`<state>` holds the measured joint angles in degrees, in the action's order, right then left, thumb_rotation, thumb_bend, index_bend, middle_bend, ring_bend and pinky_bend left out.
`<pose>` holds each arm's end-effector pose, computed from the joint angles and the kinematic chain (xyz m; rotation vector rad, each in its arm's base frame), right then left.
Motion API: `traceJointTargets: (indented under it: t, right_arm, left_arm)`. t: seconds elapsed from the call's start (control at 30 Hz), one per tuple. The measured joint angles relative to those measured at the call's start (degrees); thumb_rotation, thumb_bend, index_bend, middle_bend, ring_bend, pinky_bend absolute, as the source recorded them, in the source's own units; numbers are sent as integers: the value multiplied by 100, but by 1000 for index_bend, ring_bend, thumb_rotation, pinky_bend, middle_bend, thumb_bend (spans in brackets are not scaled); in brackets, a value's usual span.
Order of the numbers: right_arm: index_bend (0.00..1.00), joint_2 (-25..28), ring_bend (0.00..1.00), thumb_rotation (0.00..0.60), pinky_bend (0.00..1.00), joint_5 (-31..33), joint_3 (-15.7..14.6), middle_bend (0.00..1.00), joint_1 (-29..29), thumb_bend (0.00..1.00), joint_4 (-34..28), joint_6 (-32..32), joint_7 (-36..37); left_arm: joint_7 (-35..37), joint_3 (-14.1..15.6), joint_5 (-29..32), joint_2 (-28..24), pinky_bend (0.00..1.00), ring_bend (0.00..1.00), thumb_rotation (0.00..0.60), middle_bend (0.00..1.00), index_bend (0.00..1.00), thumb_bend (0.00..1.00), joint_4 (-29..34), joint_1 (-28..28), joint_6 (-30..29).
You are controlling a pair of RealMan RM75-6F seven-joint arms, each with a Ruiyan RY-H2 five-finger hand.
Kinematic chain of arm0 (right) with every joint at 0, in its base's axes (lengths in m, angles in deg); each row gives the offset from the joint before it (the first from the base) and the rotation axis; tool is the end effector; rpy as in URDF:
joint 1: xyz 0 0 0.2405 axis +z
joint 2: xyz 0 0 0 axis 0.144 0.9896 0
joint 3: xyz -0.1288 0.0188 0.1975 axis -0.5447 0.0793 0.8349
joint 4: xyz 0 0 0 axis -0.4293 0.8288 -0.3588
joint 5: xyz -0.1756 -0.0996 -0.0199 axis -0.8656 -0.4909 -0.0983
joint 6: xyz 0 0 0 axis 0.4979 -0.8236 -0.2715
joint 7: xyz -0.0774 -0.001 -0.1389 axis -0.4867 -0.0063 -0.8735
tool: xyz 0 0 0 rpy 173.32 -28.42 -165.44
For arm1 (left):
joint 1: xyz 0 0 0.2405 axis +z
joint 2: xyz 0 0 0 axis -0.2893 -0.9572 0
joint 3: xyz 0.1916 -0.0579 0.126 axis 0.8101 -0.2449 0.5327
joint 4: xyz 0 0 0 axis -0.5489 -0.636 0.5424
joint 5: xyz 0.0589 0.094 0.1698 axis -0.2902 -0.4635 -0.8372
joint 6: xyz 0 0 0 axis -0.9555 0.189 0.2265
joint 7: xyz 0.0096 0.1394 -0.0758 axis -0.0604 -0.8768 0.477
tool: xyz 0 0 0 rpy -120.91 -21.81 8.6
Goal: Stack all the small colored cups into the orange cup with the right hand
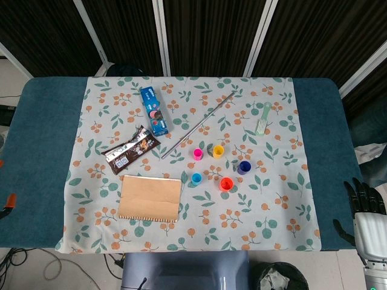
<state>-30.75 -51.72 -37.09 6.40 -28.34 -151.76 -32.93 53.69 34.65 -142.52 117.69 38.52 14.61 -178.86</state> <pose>-0.2780 -0.1616 0.1677 1.3097 -0.7805 0.8457 -0.2932 0.1874 0.1980 -1.2584 -0.8490 -0.9592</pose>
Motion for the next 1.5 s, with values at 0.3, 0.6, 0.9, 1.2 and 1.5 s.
traceJointTargets:
  t: [0.3, 0.6, 0.9, 1.2, 1.5]
  right_arm:
    - [17, 64, 1, 600, 100, 47, -11, 0, 6, 329, -7, 66, 141]
    - [17, 53, 1, 600, 100, 117, 13, 0, 47, 329, 45, 145, 156]
    - [13, 292, 2, 600, 100, 360, 156, 0, 319, 329, 16, 681, 439]
    - [9, 913, 2, 600, 100, 1106, 574, 0, 1444, 329, -275, 2602, 577]
    - [61, 888, 1, 600, 100, 2537, 1037, 0, 2843, 329, -346, 4126, 42]
  left_arm:
    - [-17, -6, 2, 14, 31, 0, 600, 33, 131, 352, 17, 6, -19]
    - [-27, -11, 18, 22, 31, 0, 600, 32, 131, 352, 32, 10, -19]
    - [-44, -24, 74, 32, 31, 0, 600, 32, 131, 352, 56, 2, 18]
    - [-36, -31, 83, 38, 31, 0, 600, 32, 131, 352, 82, 15, -1]
    - [-29, -36, 115, 38, 31, 0, 600, 32, 131, 352, 73, 15, 16]
